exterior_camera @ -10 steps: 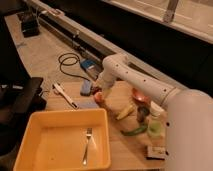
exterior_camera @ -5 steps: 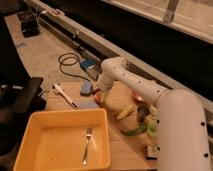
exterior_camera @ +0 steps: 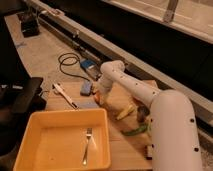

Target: Place apple in red bowl

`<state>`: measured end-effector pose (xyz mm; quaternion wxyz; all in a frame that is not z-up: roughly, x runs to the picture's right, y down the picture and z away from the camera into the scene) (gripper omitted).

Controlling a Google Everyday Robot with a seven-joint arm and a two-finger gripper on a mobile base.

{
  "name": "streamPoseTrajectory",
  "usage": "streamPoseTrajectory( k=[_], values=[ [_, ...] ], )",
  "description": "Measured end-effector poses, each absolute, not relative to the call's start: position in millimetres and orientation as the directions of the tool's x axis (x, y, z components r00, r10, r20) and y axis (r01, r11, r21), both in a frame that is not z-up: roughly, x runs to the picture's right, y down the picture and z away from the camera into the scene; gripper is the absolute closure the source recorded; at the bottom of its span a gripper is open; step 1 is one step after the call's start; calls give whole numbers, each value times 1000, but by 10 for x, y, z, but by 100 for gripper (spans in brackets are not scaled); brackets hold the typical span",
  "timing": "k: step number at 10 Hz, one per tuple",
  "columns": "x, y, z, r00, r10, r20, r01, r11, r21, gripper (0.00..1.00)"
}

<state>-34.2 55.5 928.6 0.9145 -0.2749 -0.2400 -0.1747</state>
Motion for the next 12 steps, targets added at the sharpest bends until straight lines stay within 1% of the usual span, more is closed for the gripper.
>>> streamPoseTrajectory(
  k=[2,4,5,6,7,10,12],
  values=[
    [-357,616,9322,820,-187,541,454,789,-415,63],
    [-349,603,9272,821,-193,538,450,798,-401,83],
    [-349,548,9203,823,-201,532,449,804,-390,93],
    [-342,488,9131,826,-209,523,447,809,-382,98],
    [-330,394,9022,832,-219,509,442,816,-372,100],
    [-63,116,8750,869,-210,447,390,848,-359,100],
    [429,-44,8661,908,-114,404,273,891,-362,100]
  ],
)
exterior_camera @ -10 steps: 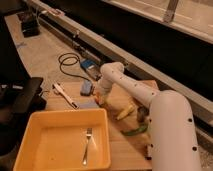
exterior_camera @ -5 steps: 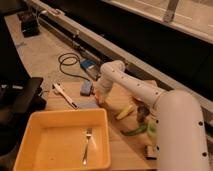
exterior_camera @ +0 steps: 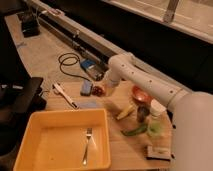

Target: Place apple in red bowl

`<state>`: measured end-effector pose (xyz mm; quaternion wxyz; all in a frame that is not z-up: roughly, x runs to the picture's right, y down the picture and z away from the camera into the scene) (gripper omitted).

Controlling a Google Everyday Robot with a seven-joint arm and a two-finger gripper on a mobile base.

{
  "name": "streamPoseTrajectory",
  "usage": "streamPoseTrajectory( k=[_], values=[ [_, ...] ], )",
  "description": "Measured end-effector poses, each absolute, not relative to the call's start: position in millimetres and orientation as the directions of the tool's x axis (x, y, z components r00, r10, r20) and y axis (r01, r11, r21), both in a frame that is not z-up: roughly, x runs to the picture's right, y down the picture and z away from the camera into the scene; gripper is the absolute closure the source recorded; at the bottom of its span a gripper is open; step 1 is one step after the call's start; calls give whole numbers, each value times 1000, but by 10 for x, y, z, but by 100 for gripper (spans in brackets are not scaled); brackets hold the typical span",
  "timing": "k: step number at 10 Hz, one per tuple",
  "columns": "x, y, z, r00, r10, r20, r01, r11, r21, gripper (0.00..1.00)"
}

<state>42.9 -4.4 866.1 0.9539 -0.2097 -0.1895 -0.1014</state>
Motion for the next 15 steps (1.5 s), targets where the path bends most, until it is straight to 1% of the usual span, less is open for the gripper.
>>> streamPoseTrajectory(
  k=[5,7,8,9,11,12,14,15],
  values=[
    [1639,-361,8538,943,138,304,-22,933,-358,100],
    [2149,-365,8556,935,252,249,-148,916,-373,99],
    [2391,-326,8583,923,316,219,-217,898,-382,92],
    [2599,-259,8632,904,384,190,-288,874,-392,80],
    [2758,-187,8712,882,437,176,-340,849,-405,62],
    [2786,-135,8768,876,449,177,-348,842,-413,50],
    [2718,-60,8842,869,461,181,-354,833,-425,35],
    [2559,3,8907,861,469,197,-350,828,-439,22]
  ],
)
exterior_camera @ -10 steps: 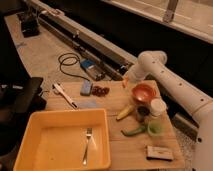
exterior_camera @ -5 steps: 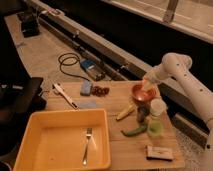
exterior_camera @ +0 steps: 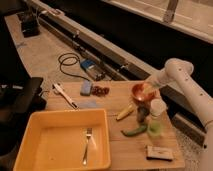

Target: Place apple in red bowl

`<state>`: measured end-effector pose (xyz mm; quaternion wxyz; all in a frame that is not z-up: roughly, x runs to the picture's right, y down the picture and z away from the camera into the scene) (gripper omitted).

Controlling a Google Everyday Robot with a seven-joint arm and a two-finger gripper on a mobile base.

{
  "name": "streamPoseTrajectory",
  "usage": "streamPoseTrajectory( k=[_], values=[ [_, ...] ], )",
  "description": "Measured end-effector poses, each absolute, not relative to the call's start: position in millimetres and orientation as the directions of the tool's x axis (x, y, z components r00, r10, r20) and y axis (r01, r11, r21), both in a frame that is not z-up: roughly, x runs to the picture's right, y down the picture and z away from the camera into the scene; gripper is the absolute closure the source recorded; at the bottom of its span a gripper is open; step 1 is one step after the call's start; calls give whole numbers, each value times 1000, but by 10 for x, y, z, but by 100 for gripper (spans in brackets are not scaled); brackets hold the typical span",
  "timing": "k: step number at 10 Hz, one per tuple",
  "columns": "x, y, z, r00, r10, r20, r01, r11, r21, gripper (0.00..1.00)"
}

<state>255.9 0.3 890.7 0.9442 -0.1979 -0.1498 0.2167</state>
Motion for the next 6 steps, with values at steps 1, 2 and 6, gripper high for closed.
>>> streamPoseTrajectory(
  k=[1,2,6],
  values=[
    [2539,-2,8910,861,467,200,-347,829,-439,20],
    [2548,1,8908,861,467,200,-348,829,-439,20],
    [2561,4,8906,861,468,199,-349,828,-438,20]
  ],
)
